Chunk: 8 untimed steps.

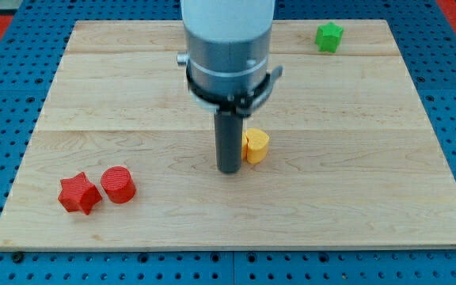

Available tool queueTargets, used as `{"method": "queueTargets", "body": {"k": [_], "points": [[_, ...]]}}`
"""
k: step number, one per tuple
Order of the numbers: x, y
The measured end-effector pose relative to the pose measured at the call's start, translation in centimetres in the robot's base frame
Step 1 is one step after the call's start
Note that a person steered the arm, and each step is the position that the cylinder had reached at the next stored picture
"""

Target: Slide the yellow hexagon below the green star

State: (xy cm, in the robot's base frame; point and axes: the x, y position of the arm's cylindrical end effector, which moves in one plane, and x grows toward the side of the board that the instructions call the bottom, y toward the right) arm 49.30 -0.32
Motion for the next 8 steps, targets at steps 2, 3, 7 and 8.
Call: {"method": "queueTargets", "body": {"k": [2,3,7,8], "points": [[-4.9,2.8],[-10.9,-1.4],[-14.8,-8.0],[-15.6,-2.0]]}}
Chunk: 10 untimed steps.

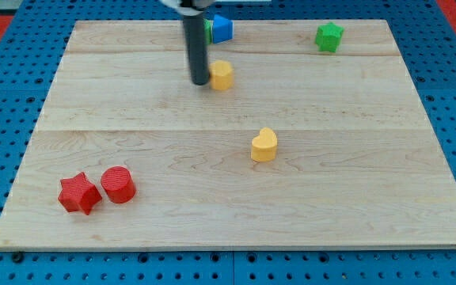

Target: Slide the yellow hexagon below the green star

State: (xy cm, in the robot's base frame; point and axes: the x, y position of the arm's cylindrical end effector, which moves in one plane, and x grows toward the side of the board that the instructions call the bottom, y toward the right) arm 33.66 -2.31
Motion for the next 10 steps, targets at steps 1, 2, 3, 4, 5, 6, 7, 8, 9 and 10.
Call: {"method": "queueTargets", "body": {"k": [1,2,3,4,5,6,7,8,9,10], "points": [[-2.7,6.3],[-4.9,12.3],[-2.9,11.9],[1.0,14.2],[-1.8,12.6],[-5.1,11.3],[-5.8,13.1],[-4.3,14.3],[-3.7,12.6],[-1.2,12.7]]}}
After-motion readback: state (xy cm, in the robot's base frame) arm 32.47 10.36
